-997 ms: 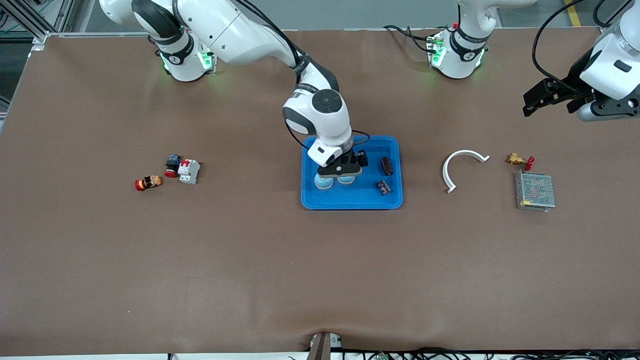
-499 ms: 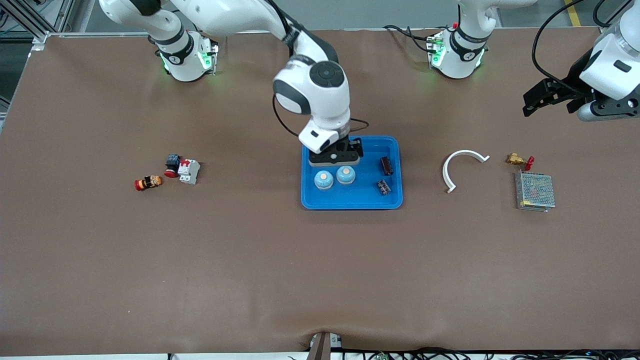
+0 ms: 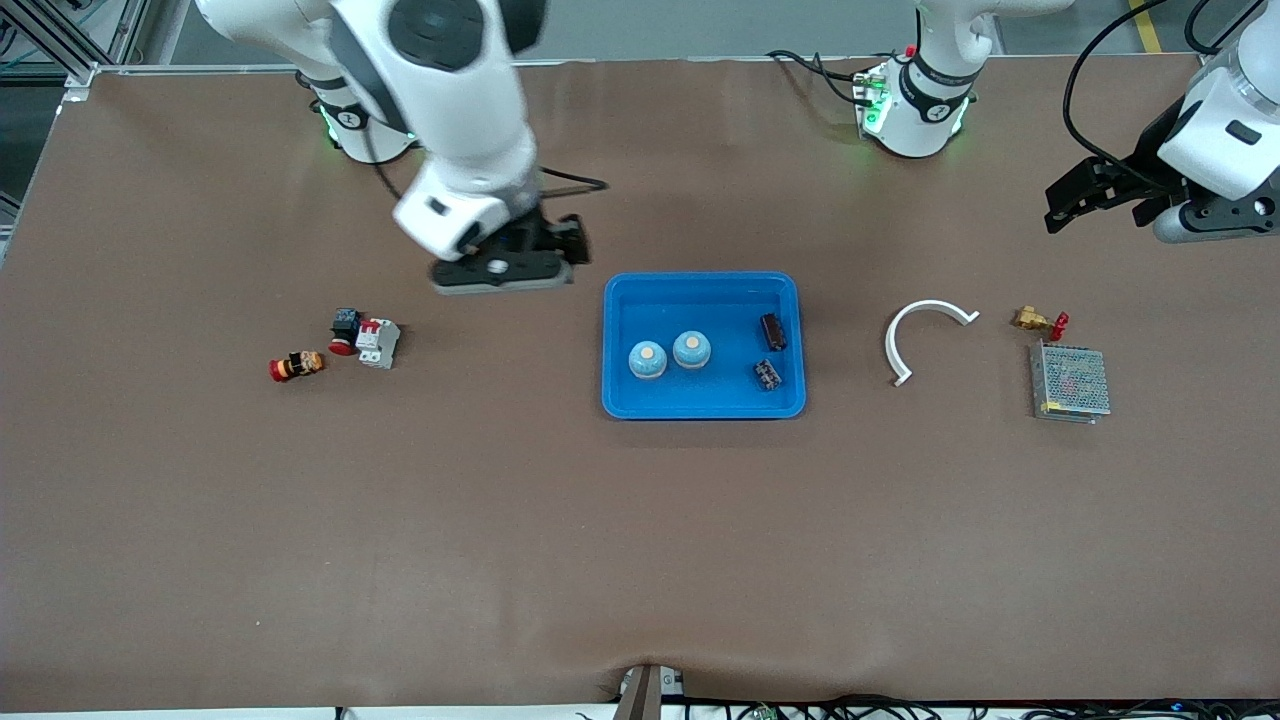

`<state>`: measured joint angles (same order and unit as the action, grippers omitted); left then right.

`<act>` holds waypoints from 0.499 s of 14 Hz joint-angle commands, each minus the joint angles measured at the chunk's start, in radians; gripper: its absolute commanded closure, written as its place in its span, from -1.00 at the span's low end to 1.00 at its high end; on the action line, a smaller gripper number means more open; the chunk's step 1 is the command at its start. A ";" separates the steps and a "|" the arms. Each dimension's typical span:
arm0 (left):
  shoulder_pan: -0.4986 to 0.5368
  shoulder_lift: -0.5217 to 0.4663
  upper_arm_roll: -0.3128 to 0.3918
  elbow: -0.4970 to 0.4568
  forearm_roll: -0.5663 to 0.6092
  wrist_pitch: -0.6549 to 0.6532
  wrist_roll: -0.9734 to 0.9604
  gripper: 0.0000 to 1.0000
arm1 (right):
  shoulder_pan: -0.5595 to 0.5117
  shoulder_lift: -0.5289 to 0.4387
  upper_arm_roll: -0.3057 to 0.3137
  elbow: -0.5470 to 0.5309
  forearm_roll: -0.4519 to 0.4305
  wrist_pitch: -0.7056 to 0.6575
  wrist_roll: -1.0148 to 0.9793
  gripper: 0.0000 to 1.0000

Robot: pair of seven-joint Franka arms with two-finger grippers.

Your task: Place electrolytic capacitor and blue bell in tray

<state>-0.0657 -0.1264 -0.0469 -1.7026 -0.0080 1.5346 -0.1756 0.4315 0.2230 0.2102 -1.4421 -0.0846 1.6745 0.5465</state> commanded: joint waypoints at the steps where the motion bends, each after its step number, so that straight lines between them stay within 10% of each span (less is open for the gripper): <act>1: -0.002 -0.006 -0.001 0.000 -0.006 0.006 -0.002 -1.00 | -0.106 -0.095 0.014 -0.037 0.020 -0.093 -0.130 -1.00; 7: -0.002 -0.006 -0.002 0.000 -0.006 0.004 -0.002 -1.00 | -0.322 -0.171 0.012 -0.037 0.025 -0.205 -0.374 -1.00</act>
<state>-0.0671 -0.1264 -0.0489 -1.7026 -0.0080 1.5347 -0.1756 0.1874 0.0838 0.2070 -1.4498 -0.0831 1.4821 0.2478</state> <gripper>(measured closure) 0.000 0.000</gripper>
